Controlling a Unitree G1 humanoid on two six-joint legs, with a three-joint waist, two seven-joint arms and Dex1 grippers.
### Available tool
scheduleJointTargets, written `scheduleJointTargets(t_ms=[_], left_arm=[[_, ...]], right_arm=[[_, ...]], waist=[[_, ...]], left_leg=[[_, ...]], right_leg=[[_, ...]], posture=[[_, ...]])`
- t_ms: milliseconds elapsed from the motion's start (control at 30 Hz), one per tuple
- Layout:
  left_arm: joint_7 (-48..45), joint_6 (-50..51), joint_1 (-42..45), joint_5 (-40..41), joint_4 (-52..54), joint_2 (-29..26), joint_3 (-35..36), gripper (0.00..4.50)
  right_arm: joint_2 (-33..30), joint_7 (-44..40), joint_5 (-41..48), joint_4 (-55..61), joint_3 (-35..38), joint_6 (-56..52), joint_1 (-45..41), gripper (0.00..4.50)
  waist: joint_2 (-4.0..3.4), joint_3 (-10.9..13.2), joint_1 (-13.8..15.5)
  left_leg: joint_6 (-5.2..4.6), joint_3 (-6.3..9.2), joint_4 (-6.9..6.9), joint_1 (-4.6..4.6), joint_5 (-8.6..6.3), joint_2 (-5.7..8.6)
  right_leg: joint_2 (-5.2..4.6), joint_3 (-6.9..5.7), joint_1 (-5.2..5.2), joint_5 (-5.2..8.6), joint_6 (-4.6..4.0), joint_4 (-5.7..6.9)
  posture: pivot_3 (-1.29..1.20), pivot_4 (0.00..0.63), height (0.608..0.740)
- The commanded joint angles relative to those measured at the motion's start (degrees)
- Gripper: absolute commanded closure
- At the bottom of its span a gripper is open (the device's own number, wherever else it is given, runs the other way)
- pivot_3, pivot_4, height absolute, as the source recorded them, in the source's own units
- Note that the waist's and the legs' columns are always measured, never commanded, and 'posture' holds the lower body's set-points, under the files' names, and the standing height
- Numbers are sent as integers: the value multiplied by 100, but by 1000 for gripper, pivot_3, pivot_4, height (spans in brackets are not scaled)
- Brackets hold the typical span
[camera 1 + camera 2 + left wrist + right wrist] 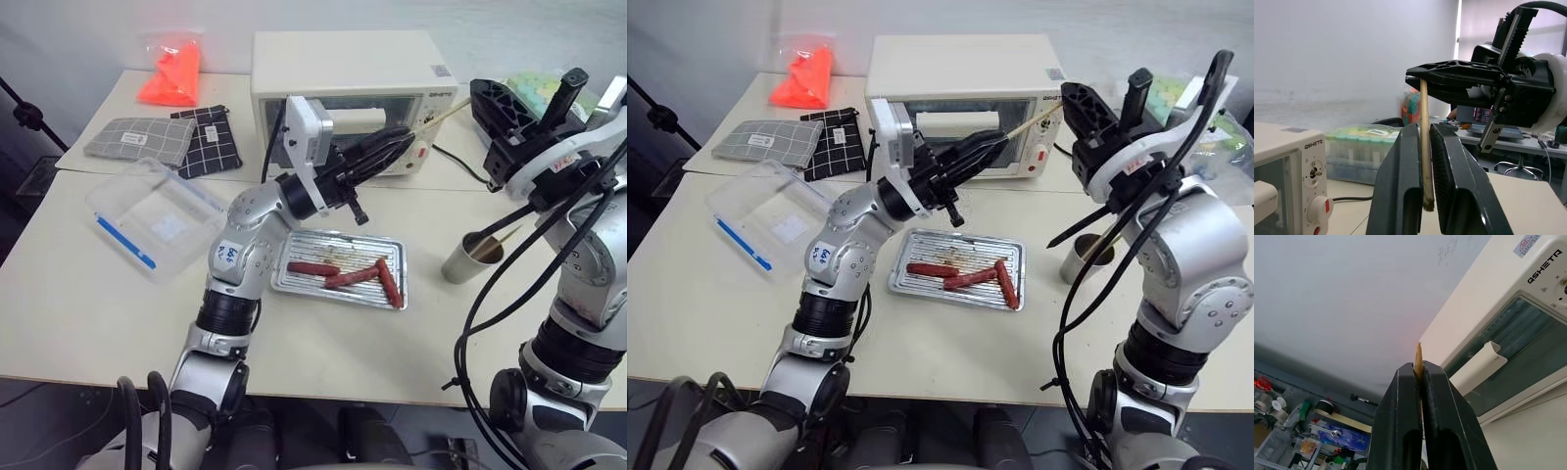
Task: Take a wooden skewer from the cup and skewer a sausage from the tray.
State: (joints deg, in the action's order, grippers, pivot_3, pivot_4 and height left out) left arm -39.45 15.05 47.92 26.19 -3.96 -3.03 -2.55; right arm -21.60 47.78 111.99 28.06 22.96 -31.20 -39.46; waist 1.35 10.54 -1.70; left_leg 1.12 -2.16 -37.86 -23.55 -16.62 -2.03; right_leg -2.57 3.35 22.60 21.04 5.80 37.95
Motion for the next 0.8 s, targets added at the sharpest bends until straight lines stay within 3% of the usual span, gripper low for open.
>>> scheduleJointTargets(t_ms=[33, 333, 433, 800], left_arm=[[-25, -63, 75, -42, 73, -14, -39, 3982], [-93, -128, 46, -120, 17, -22, -109, 3982], [-90, -161, 69, -151, -11, -7, -113, 3491], [-49, -74, 147, -30, 139, 52, -47, 3491]], right_arm=[[10, -105, 101, 273, 115, 81, -69, 4500], [67, -122, 101, 287, 71, 76, -116, 4500], [60, -122, 101, 288, 61, 70, -95, 4500], [28, -116, 101, 270, 39, 62, -81, 4500]], waist=[[0, 0, 0], [0, 0, 0], [0, 0, -1], [0, 0, -1]], left_leg=[[0, 0, 0, 0, 0, 0], [0, 0, 0, 0, 0, 0], [0, 0, 0, 0, 0, 0], [0, 0, 0, 0, 0, 0]], right_leg=[[0, 0, 0, 0, 0, 0], [0, 0, 0, 0, 0, 0], [0, 0, 0, 0, 0, 0], [0, 0, 0, 0, 0, 0]], posture=[[0, 150, 740], [0, 150, 740], [0, 150, 740], [0, 150, 740]])
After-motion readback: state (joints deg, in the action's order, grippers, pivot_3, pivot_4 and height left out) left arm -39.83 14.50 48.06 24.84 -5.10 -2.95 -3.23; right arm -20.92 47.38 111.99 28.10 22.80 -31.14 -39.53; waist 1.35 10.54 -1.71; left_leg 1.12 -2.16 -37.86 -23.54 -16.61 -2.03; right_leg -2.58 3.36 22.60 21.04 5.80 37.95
